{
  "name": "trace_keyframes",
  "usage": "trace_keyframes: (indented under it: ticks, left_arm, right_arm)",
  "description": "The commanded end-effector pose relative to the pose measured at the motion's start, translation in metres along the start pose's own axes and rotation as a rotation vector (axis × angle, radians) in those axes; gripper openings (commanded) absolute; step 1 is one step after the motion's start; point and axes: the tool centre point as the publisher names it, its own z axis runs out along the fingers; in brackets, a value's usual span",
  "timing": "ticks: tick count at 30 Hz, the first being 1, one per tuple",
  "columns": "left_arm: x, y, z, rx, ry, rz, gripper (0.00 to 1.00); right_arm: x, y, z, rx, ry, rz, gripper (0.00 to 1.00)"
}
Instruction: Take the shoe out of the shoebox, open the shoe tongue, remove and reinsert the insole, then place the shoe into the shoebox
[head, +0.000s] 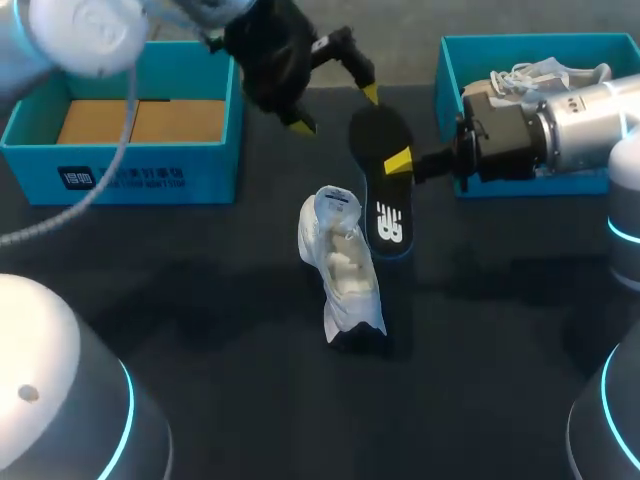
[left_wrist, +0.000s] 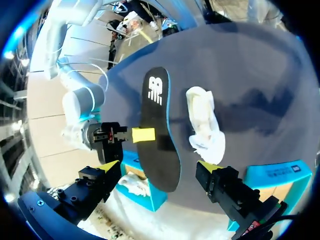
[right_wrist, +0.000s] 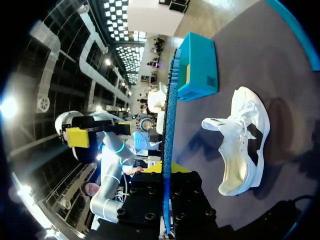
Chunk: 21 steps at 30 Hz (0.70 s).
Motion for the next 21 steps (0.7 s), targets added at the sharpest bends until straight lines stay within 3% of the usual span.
trace_keyframes:
  ticks: [1, 9, 15, 21]
  left_arm:
    - [0.013, -0.007, 0.001, -0.107, -0.405, -0.007, 1.0]
    - [0.024, -0.009, 0.006, -0.147, -0.551, -0.055, 1.0]
    - [0.035, -0.019, 0.017, -0.119, -0.679, -0.071, 1.0]
    - [0.04, -0.023, 0.025, -0.113, -0.739, -0.085, 1.0]
  right_arm:
    - [0.004, 0.0, -0.001, -0.001, -0.011, 0.003, 0.0]
    - [0.008, -0.001, -0.004, -0.034, 0.023, 0.017, 0.0]
    - [0.011, -0.002, -0.005, -0.043, 0.11, 0.039, 0.0]
    - [0.017, -0.004, -0.005, -0.039, 0.107, 0.037, 0.0]
